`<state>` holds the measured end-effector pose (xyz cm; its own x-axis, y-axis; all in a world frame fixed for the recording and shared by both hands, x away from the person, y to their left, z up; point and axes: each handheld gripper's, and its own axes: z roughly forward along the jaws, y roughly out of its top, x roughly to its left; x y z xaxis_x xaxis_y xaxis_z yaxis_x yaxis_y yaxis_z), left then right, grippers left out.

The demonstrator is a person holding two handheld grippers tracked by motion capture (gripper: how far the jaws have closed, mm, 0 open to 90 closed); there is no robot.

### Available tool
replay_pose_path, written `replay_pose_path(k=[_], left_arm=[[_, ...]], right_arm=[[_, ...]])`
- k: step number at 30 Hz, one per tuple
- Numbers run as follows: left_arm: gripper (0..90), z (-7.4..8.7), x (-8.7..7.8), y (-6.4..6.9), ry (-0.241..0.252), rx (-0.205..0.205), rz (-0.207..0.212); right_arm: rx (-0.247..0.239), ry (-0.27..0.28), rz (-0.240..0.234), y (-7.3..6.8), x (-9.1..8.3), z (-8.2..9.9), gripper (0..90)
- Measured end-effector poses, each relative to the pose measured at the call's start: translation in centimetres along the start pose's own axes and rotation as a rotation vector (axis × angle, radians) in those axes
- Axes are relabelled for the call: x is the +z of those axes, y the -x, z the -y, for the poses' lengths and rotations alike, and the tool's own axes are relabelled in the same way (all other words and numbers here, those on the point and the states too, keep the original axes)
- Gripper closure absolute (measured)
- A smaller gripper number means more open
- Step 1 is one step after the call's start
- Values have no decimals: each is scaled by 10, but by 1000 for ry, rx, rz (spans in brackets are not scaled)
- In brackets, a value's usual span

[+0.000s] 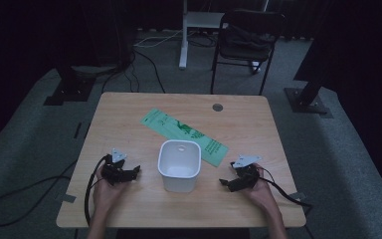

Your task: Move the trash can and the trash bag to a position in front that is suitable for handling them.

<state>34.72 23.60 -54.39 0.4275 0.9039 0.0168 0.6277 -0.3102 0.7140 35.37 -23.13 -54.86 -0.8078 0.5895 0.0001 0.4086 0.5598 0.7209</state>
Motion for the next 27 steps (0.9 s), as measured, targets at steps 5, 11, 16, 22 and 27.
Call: replay_pose_path(k=[5,11,16,22,27], left_arm=[[358,1,-4,1,8,11,14],[374,1,-4,3,11,5,11],[359,0,-4,7,-4,19,25],[374,-2,-3,10,-8,21,28],[428,-3,-3,13,-9,35,40]], right_arm=[[-11,0,-10,0,0,0,125],[-5,3,-5,-1,0,0,151],[-3,18,-3,-2,-1,-1,262],[-7,25,-8,-2,0,-1,244],[-3,23,-4,-4,0,-2,315]])
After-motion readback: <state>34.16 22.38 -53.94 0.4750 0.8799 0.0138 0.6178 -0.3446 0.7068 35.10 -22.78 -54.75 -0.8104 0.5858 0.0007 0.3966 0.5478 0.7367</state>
